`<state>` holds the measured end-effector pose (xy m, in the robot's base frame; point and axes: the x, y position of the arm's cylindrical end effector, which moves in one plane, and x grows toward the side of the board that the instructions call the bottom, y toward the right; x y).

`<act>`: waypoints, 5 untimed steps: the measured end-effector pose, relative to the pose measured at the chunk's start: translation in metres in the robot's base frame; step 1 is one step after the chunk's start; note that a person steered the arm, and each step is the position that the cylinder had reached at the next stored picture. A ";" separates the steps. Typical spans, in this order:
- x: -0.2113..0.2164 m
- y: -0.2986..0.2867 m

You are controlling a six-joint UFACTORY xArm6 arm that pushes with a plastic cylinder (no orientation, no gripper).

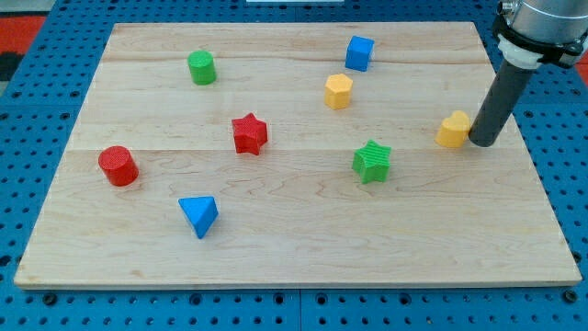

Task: Move yellow heart towards the center

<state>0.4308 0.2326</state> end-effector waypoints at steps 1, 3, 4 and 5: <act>0.000 0.000; -0.006 -0.020; -0.014 -0.038; -0.022 -0.048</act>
